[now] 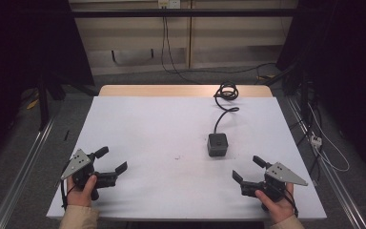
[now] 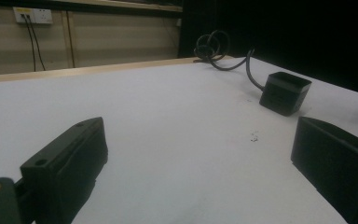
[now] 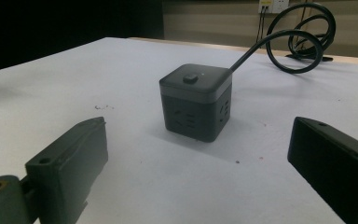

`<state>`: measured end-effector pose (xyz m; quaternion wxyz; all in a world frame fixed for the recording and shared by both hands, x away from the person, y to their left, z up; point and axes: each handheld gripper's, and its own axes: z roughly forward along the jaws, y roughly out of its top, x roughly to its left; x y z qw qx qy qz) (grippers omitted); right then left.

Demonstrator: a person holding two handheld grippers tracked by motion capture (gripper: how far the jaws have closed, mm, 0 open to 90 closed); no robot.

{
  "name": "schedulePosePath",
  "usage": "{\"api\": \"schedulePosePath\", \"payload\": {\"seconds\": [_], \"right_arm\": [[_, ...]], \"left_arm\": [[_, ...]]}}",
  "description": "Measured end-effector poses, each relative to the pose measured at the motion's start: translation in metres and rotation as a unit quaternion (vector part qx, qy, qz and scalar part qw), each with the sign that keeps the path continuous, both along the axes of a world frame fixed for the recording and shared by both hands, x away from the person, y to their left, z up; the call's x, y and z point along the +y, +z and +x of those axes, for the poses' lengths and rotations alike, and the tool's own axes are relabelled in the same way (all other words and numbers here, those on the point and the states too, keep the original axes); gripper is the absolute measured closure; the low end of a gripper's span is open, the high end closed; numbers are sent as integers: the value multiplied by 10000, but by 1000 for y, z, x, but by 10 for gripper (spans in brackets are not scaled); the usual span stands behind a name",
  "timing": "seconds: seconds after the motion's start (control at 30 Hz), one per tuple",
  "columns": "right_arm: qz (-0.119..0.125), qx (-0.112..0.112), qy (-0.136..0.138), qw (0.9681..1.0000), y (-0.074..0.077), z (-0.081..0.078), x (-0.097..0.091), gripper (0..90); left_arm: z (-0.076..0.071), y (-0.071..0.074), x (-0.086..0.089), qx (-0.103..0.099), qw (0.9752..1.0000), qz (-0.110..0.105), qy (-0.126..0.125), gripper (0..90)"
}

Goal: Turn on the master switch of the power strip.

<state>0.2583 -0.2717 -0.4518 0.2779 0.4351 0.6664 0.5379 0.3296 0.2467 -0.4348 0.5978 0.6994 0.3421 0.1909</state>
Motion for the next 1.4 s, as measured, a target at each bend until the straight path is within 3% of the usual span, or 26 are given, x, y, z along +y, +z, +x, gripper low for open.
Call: {"api": "schedulePosePath", "payload": {"seconds": [0.6, 1.4], "right_arm": [[-39, -5, -36, 10000, 5, 8, 3, 57], [-187, 136, 121, 9997, 15, 31, 12, 82]], "left_arm": [[1, 0, -1, -5, 10000, -4, -9, 31], [1, -1, -1, 20, 10000, -31, -49, 31]]}}
